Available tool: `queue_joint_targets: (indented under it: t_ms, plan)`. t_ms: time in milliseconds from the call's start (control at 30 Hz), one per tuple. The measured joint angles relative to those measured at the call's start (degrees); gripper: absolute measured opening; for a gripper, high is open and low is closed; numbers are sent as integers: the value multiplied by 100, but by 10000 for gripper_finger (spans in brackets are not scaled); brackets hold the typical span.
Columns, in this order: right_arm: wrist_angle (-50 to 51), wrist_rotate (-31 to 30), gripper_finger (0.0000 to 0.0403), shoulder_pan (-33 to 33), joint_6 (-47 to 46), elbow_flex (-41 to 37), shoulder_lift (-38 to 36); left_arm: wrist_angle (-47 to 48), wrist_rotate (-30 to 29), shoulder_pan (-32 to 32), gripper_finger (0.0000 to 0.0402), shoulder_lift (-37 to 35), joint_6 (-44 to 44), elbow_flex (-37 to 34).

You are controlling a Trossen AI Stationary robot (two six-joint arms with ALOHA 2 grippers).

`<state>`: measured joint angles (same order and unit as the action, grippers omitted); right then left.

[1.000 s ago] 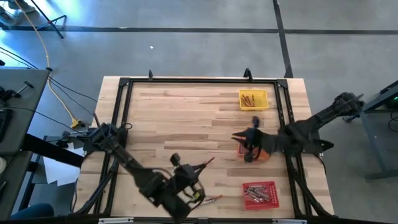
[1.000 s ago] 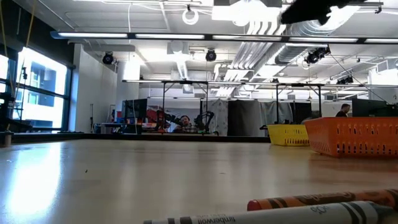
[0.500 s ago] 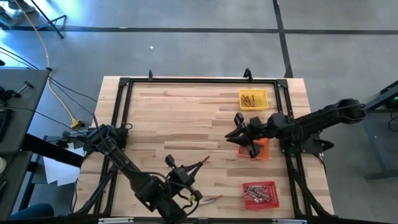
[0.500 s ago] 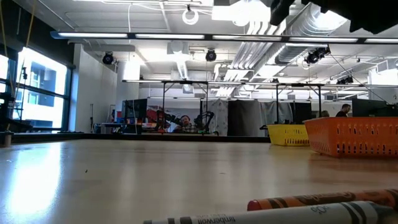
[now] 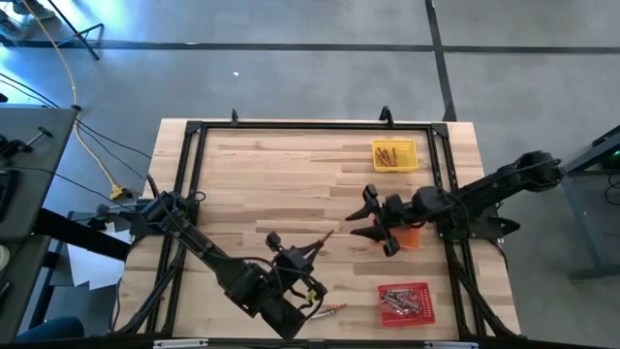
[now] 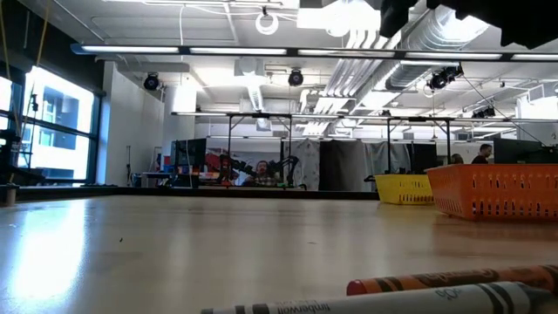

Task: Sort crayons
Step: Put the orange crayon into the yellow bin

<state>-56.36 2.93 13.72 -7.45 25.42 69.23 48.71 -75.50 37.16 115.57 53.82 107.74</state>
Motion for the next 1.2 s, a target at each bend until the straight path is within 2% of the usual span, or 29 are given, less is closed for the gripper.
queue_joint_targets:
  t_ms: [200,433,600,867,1033,1200]
  plan:
    - [51,-154,177,89,1,20,141,-553,43,-140,0,88,-415,7]
    - [680,-160,178,325,419,622,426,-970,153,-329,0,223,-938,2]
    - [1358,-484,178,314,495,952,477,-1125,164,-355,0,221,-1050,2]
    - [1418,-572,178,284,510,1129,477,-1282,235,-408,0,219,-1204,2]
    - [1374,-589,157,282,496,1137,477,-1300,434,-481,0,219,-1211,2]
    - [1366,-587,102,282,482,1137,477,-1334,466,-502,0,267,-1211,0]
